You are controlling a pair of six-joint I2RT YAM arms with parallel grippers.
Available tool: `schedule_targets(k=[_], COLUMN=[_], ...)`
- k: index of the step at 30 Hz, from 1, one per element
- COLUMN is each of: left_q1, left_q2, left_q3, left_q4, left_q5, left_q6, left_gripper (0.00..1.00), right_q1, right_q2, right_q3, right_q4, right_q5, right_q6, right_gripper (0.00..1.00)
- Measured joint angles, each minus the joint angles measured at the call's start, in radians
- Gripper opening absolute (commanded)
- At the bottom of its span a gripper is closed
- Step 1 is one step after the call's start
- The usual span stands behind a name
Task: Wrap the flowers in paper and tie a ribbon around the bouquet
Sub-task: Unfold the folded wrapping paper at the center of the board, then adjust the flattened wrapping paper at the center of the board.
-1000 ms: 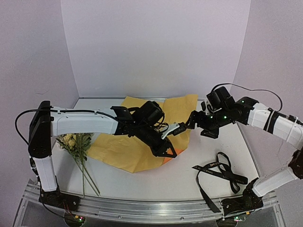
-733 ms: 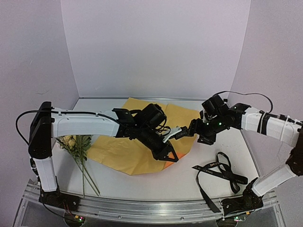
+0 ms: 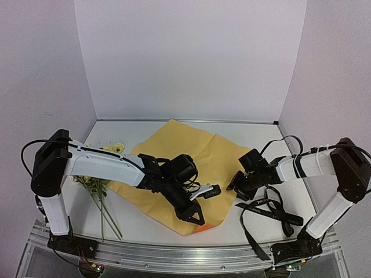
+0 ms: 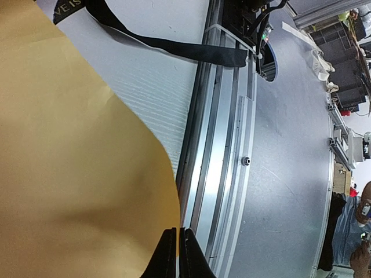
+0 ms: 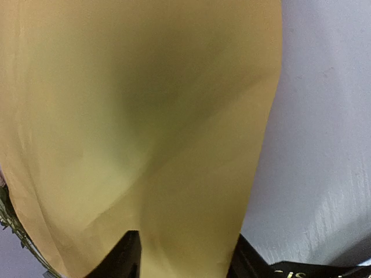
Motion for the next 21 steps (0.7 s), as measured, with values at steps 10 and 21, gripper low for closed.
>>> schedule_targets(k=[10,21], left_q1=[0.011,0.248], left_q2=[-0.096,-0.324], left_q3=[-0.134,-0.288], left_q4=[0.092,0.168], left_q5=[-0.050,-0.352], left_q6=[-0.078,-0.398], left_gripper=[0.32,0.41], right_q1=[0.007,0.153], right_q2=[-0.026,-0.145], right_q3=[-0.114,-0.242], right_q4=[0.130,0.140], right_q5=[0.083,0.345], right_q6=[0.062,0.083], right_gripper=[0.00,0.00])
